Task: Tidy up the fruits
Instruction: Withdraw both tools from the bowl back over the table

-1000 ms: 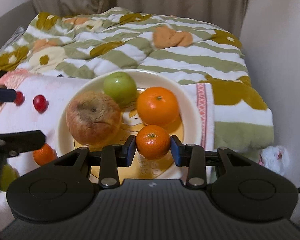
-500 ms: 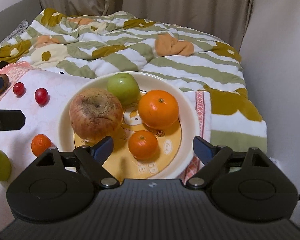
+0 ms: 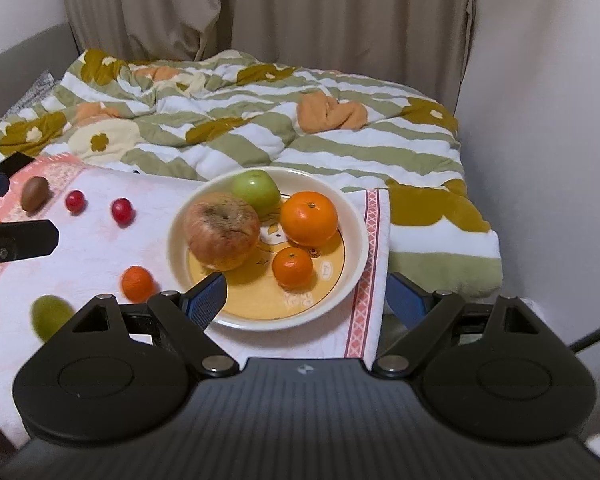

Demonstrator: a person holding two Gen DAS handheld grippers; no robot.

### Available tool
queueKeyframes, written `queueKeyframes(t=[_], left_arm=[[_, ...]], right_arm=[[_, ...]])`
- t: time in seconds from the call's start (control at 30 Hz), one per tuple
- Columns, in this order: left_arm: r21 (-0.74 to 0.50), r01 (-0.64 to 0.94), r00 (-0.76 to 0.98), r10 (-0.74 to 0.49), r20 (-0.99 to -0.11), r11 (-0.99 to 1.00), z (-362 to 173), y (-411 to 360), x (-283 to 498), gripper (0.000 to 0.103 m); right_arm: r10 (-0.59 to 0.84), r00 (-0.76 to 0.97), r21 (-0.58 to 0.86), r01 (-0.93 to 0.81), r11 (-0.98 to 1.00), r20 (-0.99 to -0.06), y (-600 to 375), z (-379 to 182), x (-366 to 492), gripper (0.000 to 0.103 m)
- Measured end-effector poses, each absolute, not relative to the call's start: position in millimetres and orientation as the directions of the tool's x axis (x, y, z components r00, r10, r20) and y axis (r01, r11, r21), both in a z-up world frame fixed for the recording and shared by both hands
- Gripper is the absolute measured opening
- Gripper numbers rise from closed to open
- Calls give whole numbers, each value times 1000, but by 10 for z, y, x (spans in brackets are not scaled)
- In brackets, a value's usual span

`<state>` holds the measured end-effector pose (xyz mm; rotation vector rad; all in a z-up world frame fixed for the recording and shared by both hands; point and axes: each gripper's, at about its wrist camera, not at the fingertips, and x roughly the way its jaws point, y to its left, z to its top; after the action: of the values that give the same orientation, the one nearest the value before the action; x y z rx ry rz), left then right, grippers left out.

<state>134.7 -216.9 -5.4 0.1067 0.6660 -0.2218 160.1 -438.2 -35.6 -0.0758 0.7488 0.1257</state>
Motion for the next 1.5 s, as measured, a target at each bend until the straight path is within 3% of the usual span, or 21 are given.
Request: queueKeyframes(t=[0.4, 0.77, 1.5], left_arm=[[75, 114, 804, -47, -593, 991, 203, -1739, 757, 103], [90, 35, 797, 27, -603, 995, 132, -952, 554, 103], [17, 167, 698, -106, -708, 986, -545, 525, 1363, 103]], right_arm=[[142, 764, 44, -147, 988, -629, -4226, 46, 1033, 103], [155, 751, 86, -131, 988, -642, -3711, 76, 764, 103], [1, 666, 122, 135, 983, -746, -2295, -526, 858, 103]])
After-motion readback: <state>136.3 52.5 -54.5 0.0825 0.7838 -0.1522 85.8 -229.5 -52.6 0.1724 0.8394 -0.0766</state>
